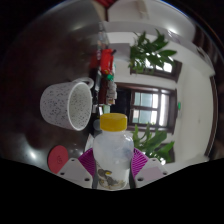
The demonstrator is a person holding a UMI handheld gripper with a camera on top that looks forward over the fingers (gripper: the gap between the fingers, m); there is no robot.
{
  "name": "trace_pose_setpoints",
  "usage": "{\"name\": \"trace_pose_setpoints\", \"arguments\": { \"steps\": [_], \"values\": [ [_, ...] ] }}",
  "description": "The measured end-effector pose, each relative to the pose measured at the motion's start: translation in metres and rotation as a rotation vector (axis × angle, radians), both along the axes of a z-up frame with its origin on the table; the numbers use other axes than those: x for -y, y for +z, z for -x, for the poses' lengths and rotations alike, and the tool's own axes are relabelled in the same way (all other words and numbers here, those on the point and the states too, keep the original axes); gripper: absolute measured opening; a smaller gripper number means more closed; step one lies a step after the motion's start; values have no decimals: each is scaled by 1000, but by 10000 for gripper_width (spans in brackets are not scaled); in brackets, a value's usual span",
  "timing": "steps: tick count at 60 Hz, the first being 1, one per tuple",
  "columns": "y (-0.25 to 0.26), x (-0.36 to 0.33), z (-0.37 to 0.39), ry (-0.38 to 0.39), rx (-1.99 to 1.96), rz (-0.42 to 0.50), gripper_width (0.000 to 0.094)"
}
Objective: Pour water
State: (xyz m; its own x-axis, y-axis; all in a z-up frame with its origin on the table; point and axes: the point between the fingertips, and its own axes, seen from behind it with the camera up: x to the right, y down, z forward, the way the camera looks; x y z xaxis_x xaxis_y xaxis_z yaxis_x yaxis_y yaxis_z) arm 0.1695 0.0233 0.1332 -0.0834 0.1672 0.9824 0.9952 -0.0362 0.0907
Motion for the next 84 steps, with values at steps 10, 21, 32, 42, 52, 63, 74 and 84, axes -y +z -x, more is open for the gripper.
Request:
{"name": "trace_pose_setpoints", "arguments": {
  "steps": [10,21,32,42,52,63,74,84],
  "values": [
    [-2,-9,16,48,327,-39,424],
    [-4,-18,24,67,450,-54,428],
    [4,-19,23,50,357,-61,425],
    [17,-8,15,10,-53,-30,454],
    [31,-2,-3,-49,-562,-4,451],
    [24,-8,-34,-112,-1092,5,456],
    [-19,-11,-39,-161,-1511,120,454],
    [-53,-12,-41,-172,-1577,152,452]
  ]
}}
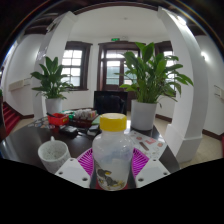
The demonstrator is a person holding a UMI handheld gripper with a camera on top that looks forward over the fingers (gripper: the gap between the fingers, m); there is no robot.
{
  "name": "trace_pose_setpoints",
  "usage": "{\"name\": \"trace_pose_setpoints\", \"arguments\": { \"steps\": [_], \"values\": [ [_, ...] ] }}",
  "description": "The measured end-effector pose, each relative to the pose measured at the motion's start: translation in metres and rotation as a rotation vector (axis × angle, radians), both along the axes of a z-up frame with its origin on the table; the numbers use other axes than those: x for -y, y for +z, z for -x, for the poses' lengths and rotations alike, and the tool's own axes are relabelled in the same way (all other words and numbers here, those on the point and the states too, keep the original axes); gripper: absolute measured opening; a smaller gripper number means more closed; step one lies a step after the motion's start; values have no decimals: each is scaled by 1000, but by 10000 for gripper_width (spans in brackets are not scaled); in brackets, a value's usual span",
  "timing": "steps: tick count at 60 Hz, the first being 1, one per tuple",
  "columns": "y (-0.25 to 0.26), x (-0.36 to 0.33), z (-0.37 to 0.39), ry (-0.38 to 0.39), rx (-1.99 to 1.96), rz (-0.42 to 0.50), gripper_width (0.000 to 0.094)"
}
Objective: Pour water
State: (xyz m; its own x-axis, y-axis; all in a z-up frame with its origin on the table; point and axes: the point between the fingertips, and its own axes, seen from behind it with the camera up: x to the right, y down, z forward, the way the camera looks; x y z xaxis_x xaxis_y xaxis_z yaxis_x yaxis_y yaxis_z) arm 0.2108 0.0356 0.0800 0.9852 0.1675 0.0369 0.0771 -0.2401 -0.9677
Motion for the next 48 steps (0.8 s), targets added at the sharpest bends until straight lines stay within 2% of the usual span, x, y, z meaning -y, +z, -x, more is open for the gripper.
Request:
{"name": "trace_pose_setpoints", "arguments": {
  "steps": [3,5,16,27,30,31,33,35,38,48],
  "values": [
    [-12,3,-1,-5,8,11,472],
    [-10,2,-2,-10,-8,-20,456],
    [-7,3,-5,-22,-21,-40,459],
    [-9,6,-5,-27,-12,-16,582],
    [-13,10,-7,-35,-2,16,647],
    [-14,12,-7,-44,-1,21,721],
    [-14,16,-10,-53,0,32,779],
    [-14,24,-12,-61,-1,43,904],
    [-15,39,-14,-80,-10,61,834],
    [-6,104,-7,-102,-41,63,855]
  ]
}}
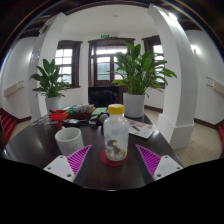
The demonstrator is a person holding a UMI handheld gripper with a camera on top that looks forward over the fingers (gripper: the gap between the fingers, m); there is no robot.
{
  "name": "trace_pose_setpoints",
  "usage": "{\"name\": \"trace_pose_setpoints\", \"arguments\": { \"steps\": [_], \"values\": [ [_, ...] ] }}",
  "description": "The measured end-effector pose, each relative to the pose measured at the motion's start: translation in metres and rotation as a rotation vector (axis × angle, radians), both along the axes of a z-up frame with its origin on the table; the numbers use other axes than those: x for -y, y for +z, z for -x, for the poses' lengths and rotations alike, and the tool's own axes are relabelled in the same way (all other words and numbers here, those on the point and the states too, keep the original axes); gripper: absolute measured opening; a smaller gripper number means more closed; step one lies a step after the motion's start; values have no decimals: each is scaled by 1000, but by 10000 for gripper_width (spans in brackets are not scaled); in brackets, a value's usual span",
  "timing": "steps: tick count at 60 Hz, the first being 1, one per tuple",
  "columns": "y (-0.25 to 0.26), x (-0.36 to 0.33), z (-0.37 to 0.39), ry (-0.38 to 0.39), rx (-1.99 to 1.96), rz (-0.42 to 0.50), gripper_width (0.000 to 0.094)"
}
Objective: Pour water
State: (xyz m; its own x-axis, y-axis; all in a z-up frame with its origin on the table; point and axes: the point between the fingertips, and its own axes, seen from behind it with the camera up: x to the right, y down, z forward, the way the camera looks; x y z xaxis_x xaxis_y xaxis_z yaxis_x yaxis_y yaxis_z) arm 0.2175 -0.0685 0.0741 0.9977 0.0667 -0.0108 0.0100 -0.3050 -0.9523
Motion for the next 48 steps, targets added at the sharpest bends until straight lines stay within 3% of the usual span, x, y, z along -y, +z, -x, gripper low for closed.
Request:
{"name": "trace_pose_setpoints", "arguments": {
  "steps": [18,37,48],
  "values": [
    [17,84,35,-33,30,-7,856],
    [55,103,44,-97,22,-69,858],
    [72,107,54,-88,44,-102,854]
  ]
}}
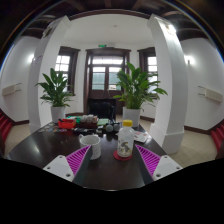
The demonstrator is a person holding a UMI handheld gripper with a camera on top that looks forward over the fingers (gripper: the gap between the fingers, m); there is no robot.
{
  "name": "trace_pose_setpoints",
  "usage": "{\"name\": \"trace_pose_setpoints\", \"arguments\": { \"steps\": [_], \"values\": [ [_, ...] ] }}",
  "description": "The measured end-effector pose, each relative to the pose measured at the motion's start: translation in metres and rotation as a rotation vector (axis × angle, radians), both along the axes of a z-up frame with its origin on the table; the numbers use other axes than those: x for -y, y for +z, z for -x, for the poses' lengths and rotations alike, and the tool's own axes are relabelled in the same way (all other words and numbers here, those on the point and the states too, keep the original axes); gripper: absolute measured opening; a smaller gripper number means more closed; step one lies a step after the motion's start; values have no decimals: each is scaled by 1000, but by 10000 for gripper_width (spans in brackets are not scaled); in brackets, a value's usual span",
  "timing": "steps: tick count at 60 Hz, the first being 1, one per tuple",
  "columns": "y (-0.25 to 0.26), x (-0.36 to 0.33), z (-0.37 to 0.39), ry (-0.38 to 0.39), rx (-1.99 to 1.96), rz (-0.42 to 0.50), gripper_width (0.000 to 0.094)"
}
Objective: Pour water
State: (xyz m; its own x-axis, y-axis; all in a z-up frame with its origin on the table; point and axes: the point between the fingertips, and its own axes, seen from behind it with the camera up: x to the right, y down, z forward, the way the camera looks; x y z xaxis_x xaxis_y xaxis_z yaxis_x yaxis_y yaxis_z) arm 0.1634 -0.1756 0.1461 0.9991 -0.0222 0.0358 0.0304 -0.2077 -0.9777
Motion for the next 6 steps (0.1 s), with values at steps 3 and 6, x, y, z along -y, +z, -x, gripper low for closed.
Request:
{"name": "trace_pose_setpoints", "arguments": {
  "steps": [3,6],
  "values": [
    [0,1,3,7,9,2,855],
    [-1,1,5,12,12,8,854]
  ]
}}
